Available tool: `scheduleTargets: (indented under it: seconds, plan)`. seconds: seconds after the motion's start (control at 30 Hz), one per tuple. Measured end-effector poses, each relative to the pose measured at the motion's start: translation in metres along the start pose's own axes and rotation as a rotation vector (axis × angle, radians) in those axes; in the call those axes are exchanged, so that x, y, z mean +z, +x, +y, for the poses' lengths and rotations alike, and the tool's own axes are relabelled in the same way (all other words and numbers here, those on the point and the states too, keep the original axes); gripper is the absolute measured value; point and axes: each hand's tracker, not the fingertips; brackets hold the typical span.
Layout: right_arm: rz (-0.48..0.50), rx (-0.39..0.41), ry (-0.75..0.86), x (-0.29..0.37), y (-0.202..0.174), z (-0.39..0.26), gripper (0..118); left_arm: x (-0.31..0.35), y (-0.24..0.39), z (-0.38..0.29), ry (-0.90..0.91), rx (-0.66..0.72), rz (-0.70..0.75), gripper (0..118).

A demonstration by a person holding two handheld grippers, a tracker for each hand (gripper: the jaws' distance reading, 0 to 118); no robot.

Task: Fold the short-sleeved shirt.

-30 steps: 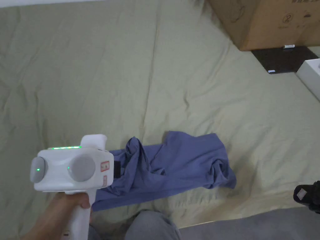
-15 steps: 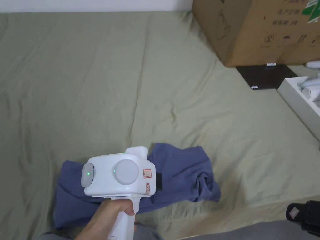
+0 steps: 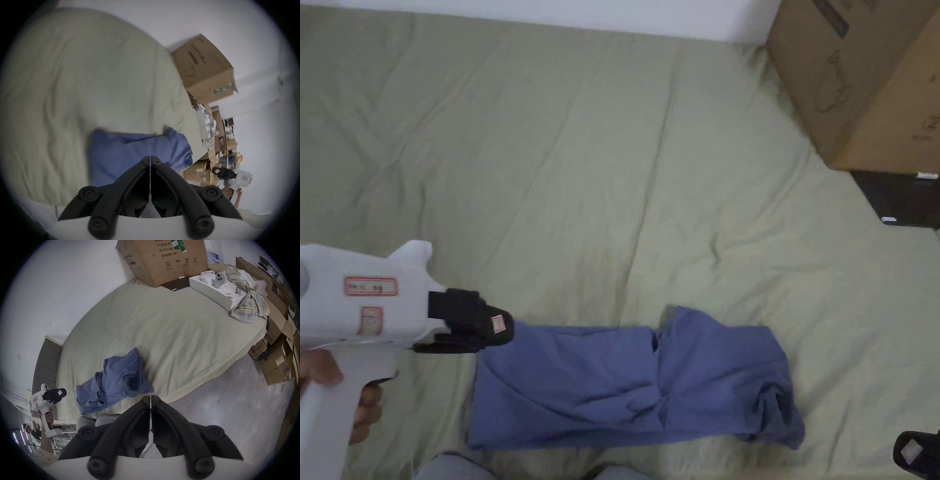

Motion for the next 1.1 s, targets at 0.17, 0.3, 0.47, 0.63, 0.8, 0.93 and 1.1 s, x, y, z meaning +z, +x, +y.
scheduleTargets:
  seconds: [0.17, 0.3, 0.47, 0.63, 0.8, 0.93, 1.1]
  plan:
    - [-0.009, 0.012, -0.039, -0.019, -0.023, 0.003, 2, 0.012, -0.056, -0.001, 0.017, 0.178, -0.102, 87]
    - [-0.020, 0.032, -0.070, -0.032, -0.042, 0.005, 2, 0.005, -0.068, 0.004, 0.001, 0.181, -0.157, 114]
    - [-0.017, 0.066, -0.096, -0.039, -0.059, 0.009, 2, -0.046, -0.063, 0.005, -0.136, 0.211, -0.181, 118]
    - [-0.013, 0.087, -0.098, -0.040, -0.067, 0.014, 2, -0.093, -0.052, -0.007, -0.194, 0.133, -0.110, 118]
    - [-0.006, 0.099, -0.099, -0.045, -0.070, 0.019, 2, -0.095, -0.041, 0.004, -0.238, 0.115, -0.187, 118]
    - [0.007, 0.098, -0.104, -0.049, -0.072, 0.017, 2, -0.105, -0.029, -0.006, -0.232, 0.091, -0.112, 64]
    - [0.004, 0.092, -0.113, -0.051, -0.073, 0.016, 2, -0.098, -0.062, -0.003, -0.269, 0.327, -0.148, 19]
